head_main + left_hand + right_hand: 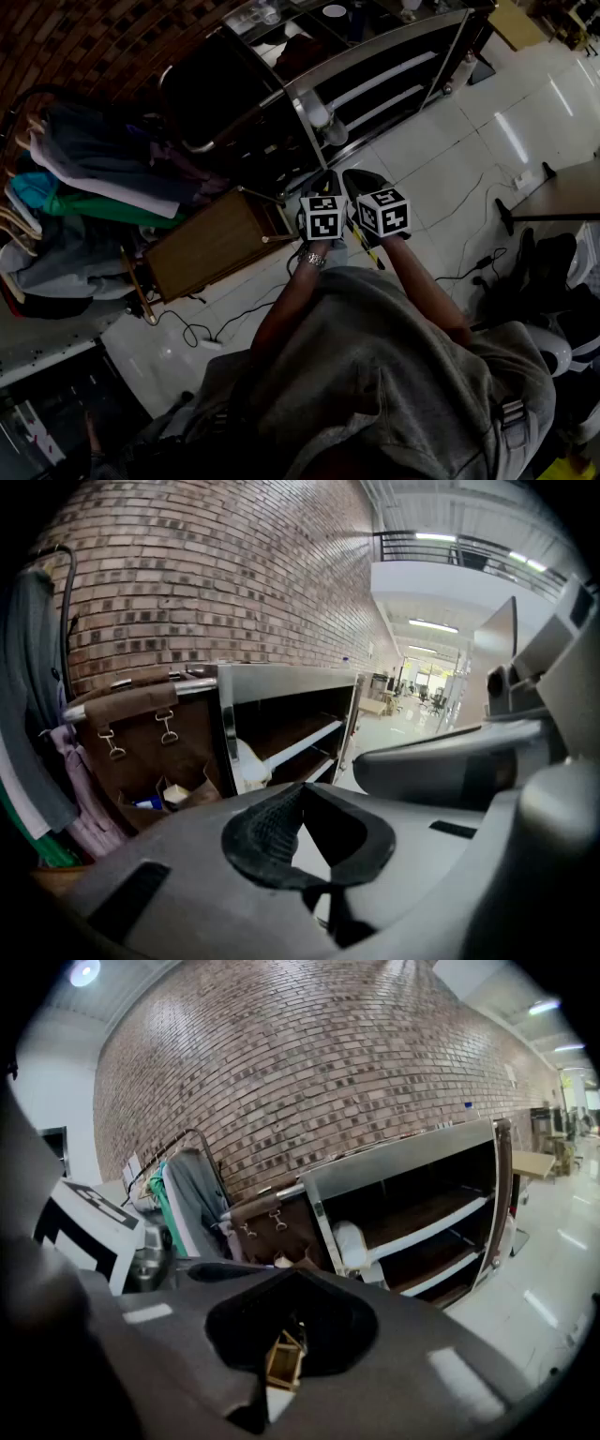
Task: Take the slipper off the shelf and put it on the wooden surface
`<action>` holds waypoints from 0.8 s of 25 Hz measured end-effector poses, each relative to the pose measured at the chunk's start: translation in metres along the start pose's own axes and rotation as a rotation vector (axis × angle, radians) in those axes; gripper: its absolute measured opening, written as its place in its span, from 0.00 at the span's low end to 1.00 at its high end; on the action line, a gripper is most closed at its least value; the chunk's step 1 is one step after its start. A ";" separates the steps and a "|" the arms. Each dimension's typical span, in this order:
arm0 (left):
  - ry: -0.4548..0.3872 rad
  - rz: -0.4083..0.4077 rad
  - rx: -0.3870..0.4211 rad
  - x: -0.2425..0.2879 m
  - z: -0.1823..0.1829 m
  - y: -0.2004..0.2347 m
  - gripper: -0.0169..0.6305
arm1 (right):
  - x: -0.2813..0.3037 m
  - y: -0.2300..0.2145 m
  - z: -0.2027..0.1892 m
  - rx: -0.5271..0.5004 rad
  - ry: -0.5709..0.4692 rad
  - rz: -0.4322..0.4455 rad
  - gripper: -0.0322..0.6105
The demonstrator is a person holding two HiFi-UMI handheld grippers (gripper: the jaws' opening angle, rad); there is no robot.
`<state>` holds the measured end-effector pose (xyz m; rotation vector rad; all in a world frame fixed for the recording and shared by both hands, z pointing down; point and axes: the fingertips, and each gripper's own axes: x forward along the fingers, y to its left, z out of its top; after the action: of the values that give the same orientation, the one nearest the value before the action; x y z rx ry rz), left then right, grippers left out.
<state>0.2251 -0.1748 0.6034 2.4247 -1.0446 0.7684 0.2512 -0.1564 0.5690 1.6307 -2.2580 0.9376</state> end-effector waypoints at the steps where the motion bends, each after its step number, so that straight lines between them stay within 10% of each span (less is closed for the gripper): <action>1: -0.014 0.005 -0.003 0.006 0.014 0.015 0.03 | 0.015 -0.003 0.012 0.010 -0.009 0.004 0.05; 8: -0.024 -0.007 -0.078 0.059 0.062 0.076 0.03 | 0.080 -0.022 0.068 0.104 -0.036 0.009 0.07; 20: -0.009 0.042 -0.144 0.077 0.062 0.111 0.03 | 0.220 -0.154 0.021 0.473 -0.008 0.041 0.42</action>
<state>0.2061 -0.3212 0.6178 2.2934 -1.1176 0.6722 0.3142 -0.3696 0.7210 1.7607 -2.1942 1.5727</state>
